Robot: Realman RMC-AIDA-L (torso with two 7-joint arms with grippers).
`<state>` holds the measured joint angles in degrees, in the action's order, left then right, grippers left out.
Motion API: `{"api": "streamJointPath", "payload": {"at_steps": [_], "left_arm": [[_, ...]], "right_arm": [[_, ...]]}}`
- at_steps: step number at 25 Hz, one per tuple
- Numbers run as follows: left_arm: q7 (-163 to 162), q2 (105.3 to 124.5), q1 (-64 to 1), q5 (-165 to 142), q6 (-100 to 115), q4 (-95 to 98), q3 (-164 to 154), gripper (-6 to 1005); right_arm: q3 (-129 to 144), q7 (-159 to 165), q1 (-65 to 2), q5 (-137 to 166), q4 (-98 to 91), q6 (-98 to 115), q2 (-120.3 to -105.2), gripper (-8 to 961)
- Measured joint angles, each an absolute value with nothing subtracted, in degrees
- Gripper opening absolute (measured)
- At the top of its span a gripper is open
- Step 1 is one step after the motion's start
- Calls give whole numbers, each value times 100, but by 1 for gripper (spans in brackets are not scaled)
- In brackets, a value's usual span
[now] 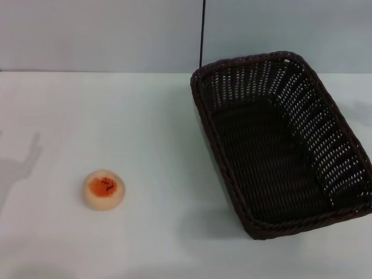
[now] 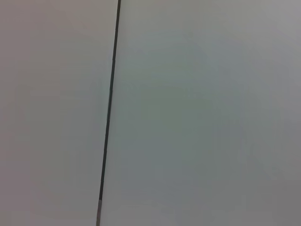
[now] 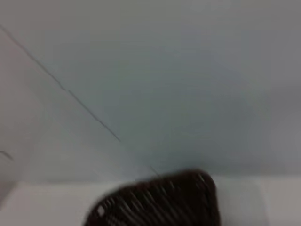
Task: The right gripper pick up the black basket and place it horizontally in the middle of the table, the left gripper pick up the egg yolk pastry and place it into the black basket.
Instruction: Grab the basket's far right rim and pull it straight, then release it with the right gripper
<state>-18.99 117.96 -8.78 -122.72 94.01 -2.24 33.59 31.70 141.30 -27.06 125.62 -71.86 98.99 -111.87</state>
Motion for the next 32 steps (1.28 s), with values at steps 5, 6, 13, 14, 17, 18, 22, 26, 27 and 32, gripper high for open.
{"api": "streamJointPath", "payload": {"at_steps": [5,6,13,14,17,18,22,26,27,32], "left_arm": [[-1956,11795,-958,-12258,9361,-97,3367,782],[-1959,11794,-965,-12256,9349,-91,3366,782],[-1961,11795,-983,-12251,9308,-85,3367,776],[-1961,11795,-983,-12251,9308,-85,3367,775],[-1961,11795,-970,-12251,9294,-74,3366,773],[-1961,11795,-970,-12251,9294,-74,3366,772],[-1961,11795,-937,-12254,9290,-70,3366,769],[-1960,11795,-921,-12253,9290,-53,3366,766],[-1960,11795,-917,-12252,9290,-47,3366,766],[-1960,11795,-890,-12261,9290,-42,3358,762]], "right_arm": [[2952,14811,-3663,13967,-7047,10958,-10868,609],[2952,14811,-3663,13967,-7047,10958,-10868,609],[3559,15151,-4160,14432,-6504,10911,-10826,609],[3676,15181,-4204,14540,-6429,10858,-10840,609],[3932,15218,-4402,15042,-6207,10606,-10982,610],[3932,15218,-4402,15042,-6207,10606,-10982,610],[4086,15194,-4571,15142,-5724,10230,-11044,610],[4166,15134,-4637,15134,-5359,9900,-11101,610],[4215,15127,-4646,15134,-5260,9776,-11122,610],[4501,15129,-4725,15150,-4729,9202,-11168,610]]}}
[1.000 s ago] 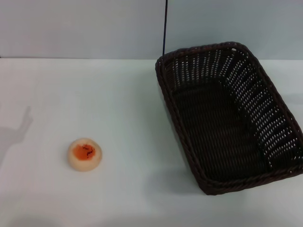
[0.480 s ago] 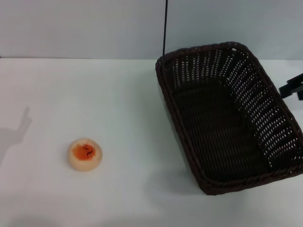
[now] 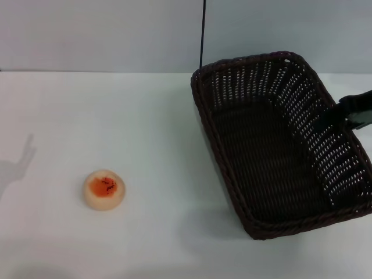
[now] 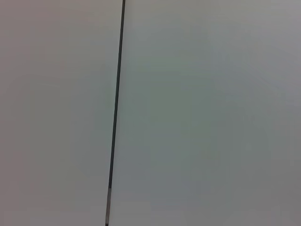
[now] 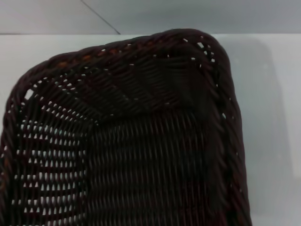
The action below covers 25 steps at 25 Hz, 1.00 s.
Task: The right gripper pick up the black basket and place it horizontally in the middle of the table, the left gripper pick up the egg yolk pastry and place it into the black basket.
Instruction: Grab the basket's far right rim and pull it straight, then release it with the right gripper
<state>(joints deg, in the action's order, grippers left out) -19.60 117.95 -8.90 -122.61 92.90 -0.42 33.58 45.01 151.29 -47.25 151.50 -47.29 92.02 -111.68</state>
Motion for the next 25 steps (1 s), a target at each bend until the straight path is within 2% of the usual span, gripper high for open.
{"api": "streamJointPath", "payload": {"at_steps": [3,6,8,11,15,22,25], "left_arm": [[-1963,11795,-886,-12273,9293,-35,3338,759],[-1963,11797,-886,-12276,9293,-31,3331,757],[-1964,11802,-875,-12279,9291,-23,3322,756],[-1966,11803,-828,-12279,9313,-28,3322,753],[-1967,11803,-793,-12279,9328,-54,3325,750],[-2252,11806,-660,-12278,9432,-10,3324,745],[-2250,11805,-613,-12278,9538,30,3321,743]], "right_arm": [[4581,15150,-4719,15167,-4677,9009,-11216,609],[4620,15139,-4704,15170,-4696,8963,-11258,580],[4779,15052,-4652,15203,-4797,8914,-11344,560],[4832,15019,-4634,15220,-4829,8898,-11365,531],[4831,14924,-4602,15203,-4906,8904,-11385,307],[4840,14511,-4527,15164,-5667,9313,-11433,130],[4842,13717,-4618,15069,-6194,9823,-11443,133]]}}
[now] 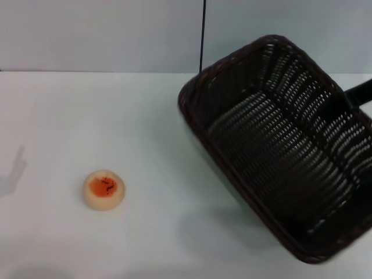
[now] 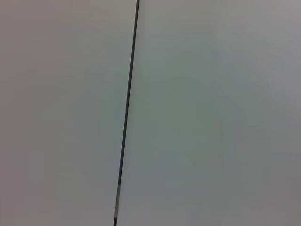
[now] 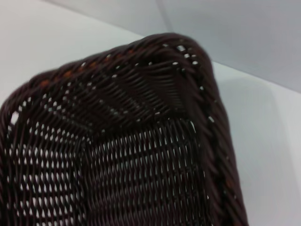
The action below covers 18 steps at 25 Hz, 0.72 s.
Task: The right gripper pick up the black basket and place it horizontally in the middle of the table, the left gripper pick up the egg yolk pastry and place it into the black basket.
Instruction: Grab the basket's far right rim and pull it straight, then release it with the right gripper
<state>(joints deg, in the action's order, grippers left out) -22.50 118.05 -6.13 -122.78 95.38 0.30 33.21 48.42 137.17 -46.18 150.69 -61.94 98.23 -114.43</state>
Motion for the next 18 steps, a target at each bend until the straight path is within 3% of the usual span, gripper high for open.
{"api": "streamJointPath", "payload": {"at_steps": [10,18], "left_arm": [[-2257,11820,-267,-12290,10056,37,3167,735],[-2256,11832,-16,-12296,10578,-2,2935,729]], "right_arm": [[4883,11715,-5222,14983,-6375,10288,-11450,142],[5834,10550,-5489,14958,-6192,9748,-11769,149]]}}
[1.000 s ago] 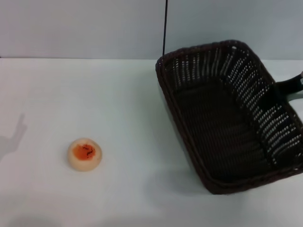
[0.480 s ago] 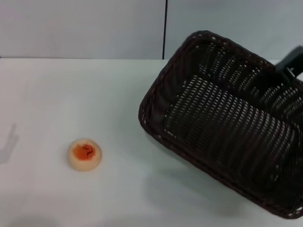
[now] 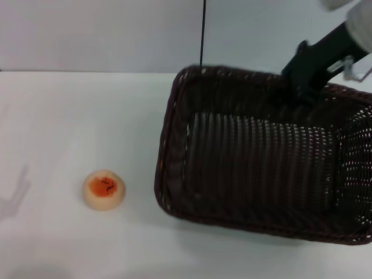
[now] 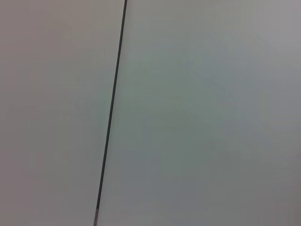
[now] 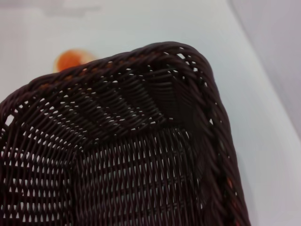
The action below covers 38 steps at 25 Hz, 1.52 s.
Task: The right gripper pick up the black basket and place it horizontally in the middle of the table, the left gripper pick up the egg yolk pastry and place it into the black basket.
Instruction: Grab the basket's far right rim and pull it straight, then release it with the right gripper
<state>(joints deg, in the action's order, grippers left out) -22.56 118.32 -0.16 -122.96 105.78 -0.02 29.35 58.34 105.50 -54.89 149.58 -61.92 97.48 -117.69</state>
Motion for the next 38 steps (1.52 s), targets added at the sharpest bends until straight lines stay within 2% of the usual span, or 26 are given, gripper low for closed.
{"api": "streamJointPath", "payload": {"at_steps": [10,17,25,37,38], "left_arm": [[-2258,11850,26,-12296,10615,-130,2710,721],[-2259,11848,20,-12295,10588,-161,2667,716],[-2259,11838,-73,-12289,10584,-234,2669,710],[-2259,11830,-119,-12288,10547,-205,2673,700],[-2259,11830,-123,-12291,10542,-200,2670,700]], "right_arm": [[6599,10099,-5640,14850,-5492,8722,-11889,158],[6631,9848,-5680,14361,-5043,7939,-11892,164],[6781,9789,-5882,14180,-4623,7684,-11897,171],[6937,10094,-5837,14025,-4662,7529,-11927,182],[6937,10094,-5837,14025,-4662,7529,-11927,215]]}}
